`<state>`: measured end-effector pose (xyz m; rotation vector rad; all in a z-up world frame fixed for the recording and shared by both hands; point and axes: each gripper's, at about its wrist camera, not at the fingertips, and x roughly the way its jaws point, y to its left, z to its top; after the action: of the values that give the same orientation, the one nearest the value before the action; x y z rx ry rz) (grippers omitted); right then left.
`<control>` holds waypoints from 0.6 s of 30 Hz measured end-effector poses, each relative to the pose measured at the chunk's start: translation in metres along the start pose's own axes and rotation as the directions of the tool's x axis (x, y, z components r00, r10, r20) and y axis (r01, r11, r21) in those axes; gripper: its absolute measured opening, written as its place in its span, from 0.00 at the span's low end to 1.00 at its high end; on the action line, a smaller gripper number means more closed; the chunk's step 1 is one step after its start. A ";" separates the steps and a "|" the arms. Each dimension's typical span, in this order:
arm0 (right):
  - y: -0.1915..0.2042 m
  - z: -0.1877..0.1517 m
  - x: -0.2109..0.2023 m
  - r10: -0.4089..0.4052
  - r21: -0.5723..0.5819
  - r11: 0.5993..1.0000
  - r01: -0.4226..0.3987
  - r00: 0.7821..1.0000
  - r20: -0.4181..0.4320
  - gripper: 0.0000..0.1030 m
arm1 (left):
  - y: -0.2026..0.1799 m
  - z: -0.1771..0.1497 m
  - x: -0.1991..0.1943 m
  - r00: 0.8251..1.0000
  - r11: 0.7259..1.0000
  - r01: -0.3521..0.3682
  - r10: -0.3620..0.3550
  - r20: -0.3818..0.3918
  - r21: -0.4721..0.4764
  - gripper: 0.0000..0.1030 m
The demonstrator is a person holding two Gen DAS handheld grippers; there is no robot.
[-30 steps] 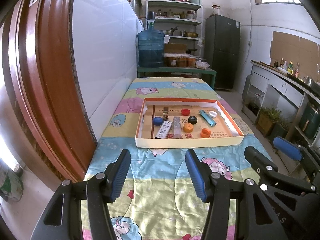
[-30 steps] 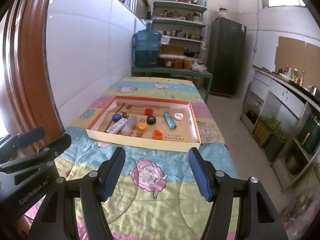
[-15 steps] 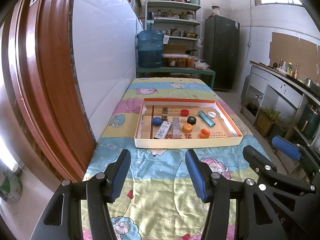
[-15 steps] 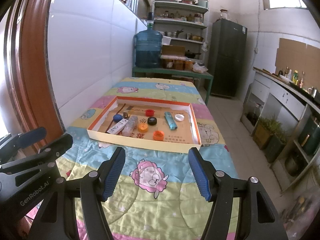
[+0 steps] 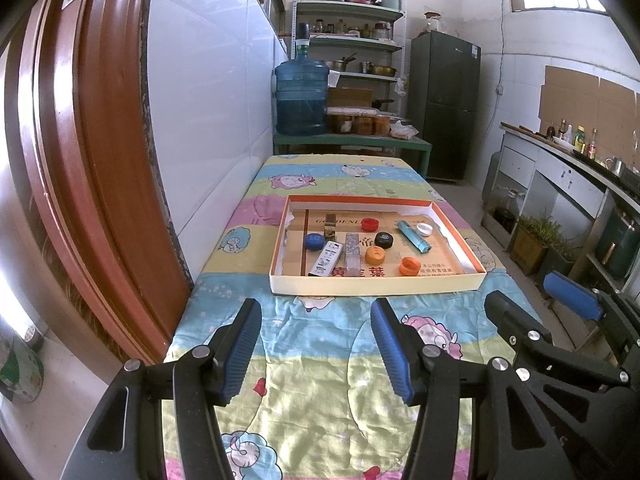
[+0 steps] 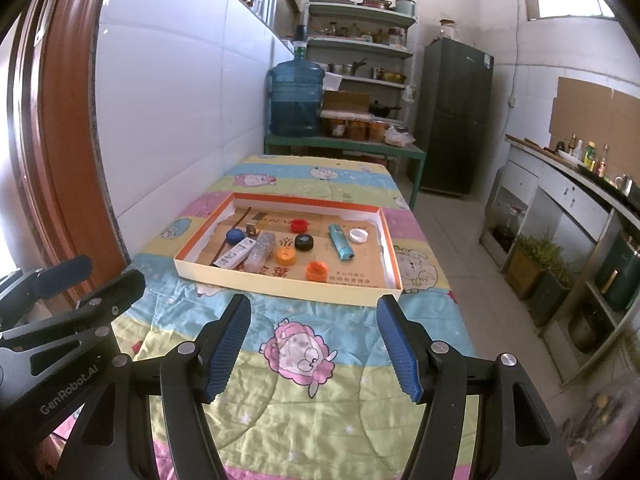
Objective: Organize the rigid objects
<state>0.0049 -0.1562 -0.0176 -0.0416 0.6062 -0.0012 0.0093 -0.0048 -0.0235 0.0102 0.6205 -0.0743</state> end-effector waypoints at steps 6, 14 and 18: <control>0.003 0.002 0.000 0.019 -0.003 1.000 -0.019 1.000 -0.005 0.65 | 0.000 0.000 0.000 1.000 1.000 0.001 -0.001 -0.001 -0.001 0.55; 0.002 0.002 -0.001 0.022 -0.003 1.000 -0.022 1.000 -0.005 0.65 | 0.001 0.000 0.000 1.000 1.000 0.002 -0.002 -0.001 0.000 0.55; 0.003 0.002 -0.001 0.023 -0.004 1.000 -0.023 1.000 -0.006 0.65 | 0.000 -0.001 0.000 1.000 1.000 0.002 -0.002 -0.002 0.000 0.55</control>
<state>0.0049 -0.1532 -0.0152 -0.0384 0.6122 0.0218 0.0087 -0.0046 -0.0242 0.0098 0.6221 -0.0761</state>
